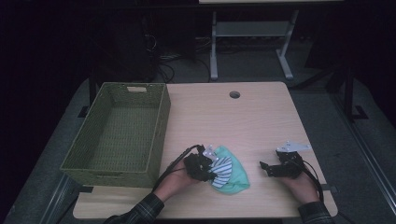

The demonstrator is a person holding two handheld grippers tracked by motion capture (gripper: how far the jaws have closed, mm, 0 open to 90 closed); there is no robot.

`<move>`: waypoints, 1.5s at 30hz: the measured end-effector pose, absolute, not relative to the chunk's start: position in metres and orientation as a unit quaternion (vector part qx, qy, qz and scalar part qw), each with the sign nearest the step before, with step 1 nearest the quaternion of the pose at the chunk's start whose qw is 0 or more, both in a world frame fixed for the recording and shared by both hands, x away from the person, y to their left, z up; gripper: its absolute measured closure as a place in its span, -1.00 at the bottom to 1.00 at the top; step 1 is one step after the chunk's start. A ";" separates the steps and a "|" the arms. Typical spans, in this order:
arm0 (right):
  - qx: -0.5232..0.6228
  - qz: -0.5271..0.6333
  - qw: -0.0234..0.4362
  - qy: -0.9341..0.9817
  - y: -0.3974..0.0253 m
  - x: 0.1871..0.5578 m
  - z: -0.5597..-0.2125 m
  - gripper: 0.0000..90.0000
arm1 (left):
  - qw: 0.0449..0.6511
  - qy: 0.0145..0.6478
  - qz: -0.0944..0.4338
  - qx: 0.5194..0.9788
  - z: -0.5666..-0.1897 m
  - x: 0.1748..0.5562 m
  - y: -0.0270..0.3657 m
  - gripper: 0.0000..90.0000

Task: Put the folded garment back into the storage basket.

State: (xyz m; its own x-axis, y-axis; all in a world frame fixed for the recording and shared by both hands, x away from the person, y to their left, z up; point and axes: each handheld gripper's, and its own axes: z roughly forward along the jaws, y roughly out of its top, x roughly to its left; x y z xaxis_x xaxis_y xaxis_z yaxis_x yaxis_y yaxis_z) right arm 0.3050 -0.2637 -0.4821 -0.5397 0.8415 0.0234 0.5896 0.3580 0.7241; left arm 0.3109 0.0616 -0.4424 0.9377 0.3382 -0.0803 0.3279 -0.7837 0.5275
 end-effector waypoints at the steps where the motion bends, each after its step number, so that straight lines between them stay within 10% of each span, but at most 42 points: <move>1: 0.445 0.351 0.180 0.804 -0.264 0.305 -0.482 -0.69 | 0.282 0.180 0.009 0.942 -0.442 0.311 0.062 0.63; 45: 0.449 0.349 0.177 0.803 -0.263 0.305 -0.482 -0.71 | 0.353 0.208 0.015 0.912 -0.343 0.335 0.097 0.64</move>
